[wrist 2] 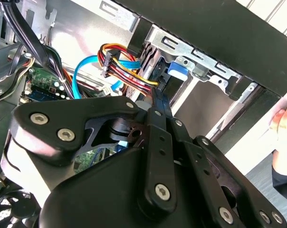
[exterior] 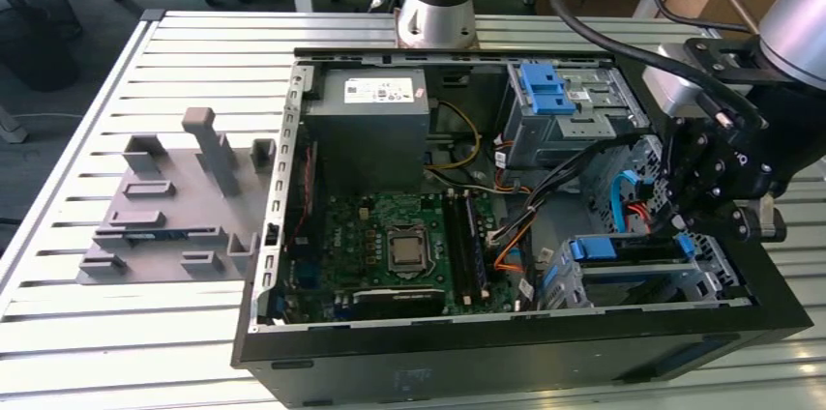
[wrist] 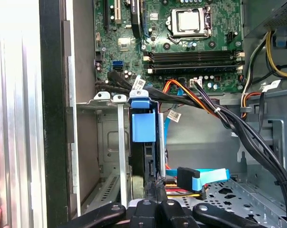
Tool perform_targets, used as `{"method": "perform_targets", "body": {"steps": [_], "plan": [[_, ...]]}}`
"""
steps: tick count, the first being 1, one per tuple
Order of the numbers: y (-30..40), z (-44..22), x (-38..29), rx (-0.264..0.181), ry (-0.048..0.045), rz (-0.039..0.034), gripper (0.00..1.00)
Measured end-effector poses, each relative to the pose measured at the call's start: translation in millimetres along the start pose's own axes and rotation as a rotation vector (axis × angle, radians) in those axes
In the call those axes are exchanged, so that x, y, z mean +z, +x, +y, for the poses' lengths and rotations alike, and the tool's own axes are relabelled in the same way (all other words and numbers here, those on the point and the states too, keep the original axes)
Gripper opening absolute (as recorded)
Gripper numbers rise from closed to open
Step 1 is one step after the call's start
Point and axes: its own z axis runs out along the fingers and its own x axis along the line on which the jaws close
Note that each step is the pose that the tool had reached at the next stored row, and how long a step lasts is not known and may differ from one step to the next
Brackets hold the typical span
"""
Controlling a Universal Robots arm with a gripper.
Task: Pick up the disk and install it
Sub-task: 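Insert the second disk wire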
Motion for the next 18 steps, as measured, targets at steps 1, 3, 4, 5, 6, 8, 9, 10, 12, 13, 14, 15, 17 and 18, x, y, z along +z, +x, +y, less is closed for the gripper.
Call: {"method": "perform_targets", "body": {"steps": [1,3,4,5,6,8,9,10,12,13,14,15,17,18], "plan": [[0.0,0.0,-0.7,0.000,0.0001,0.0002,0.11],[0.1,0.1,-3.2,0.000,0.0001,0.0001,0.11],[0.1,0.1,-4.8,0.000,0.0001,0.0000,0.11],[0.2,0.1,-6.2,0.000,0.0001,0.0000,0.11],[0.2,0.1,-7.4,0.000,0.0001,0.0000,0.11],[0.2,0.2,-8.5,0.000,0.0000,-0.0004,0.11],[0.3,0.8,-8.5,0.000,0.0001,-0.0005,0.11],[0.3,1.9,-8.7,0.000,0.0006,-0.0002,0.11],[0.6,6.2,-8.7,0.000,0.0022,-0.0001,0.11],[0.7,8.2,-8.6,0.000,0.0027,-0.0003,0.11],[0.8,10.0,-8.5,0.000,0.0032,-0.0004,0.11],[0.9,11.8,-8.5,0.000,0.0039,-0.0004,0.11],[1.1,14.3,-8.5,0.000,0.0048,-0.0003,0.11],[1.2,15.0,-9.0,0.000,0.0051,-0.0001,0.11]]}}
